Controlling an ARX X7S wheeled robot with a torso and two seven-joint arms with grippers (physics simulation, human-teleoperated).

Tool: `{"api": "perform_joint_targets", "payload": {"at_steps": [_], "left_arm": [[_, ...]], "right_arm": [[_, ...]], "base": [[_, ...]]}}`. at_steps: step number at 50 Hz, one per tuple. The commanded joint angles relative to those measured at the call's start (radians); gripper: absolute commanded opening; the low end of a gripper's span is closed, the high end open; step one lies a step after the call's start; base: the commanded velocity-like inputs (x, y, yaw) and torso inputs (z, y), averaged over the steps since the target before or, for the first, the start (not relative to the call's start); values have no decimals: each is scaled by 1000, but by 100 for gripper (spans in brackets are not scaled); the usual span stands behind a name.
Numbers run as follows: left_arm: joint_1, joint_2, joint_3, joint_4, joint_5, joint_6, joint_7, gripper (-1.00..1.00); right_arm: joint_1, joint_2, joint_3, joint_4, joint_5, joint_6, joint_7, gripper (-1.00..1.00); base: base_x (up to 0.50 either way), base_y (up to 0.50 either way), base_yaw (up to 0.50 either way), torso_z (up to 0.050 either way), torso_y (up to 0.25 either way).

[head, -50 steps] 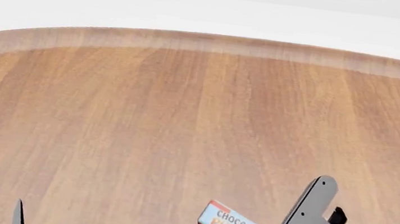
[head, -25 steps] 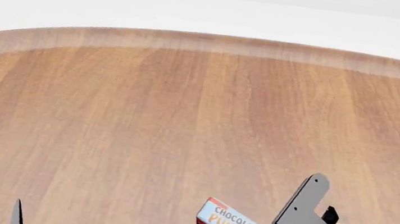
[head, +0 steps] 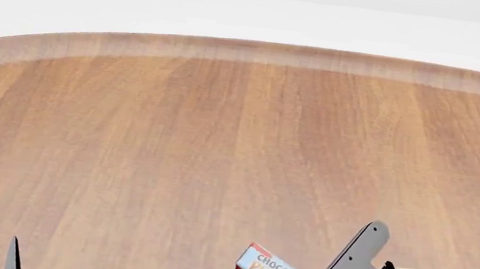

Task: Put the chocolate pudding to the left of the plate.

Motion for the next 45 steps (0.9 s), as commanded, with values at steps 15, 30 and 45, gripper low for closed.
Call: {"api": "perform_joint_targets", "payload": {"at_steps": [15, 30, 45], "left_arm": [[-10, 0, 7, -12, -4, 0, -3, 100], [-11, 0, 11, -26, -6, 14, -4, 100], [-17, -2, 15, -31, -10, 12, -3, 100]], "right_arm": [[37, -128, 5, 384, -30, -246, -47, -100], [43, -176, 33, 549, -51, -338, -65, -100], [29, -191, 123, 550, -124, -312, -73, -100]], "base": [[0, 0, 0, 0, 0], [0, 0, 0, 0, 0], [0, 0, 0, 0, 1]]}}
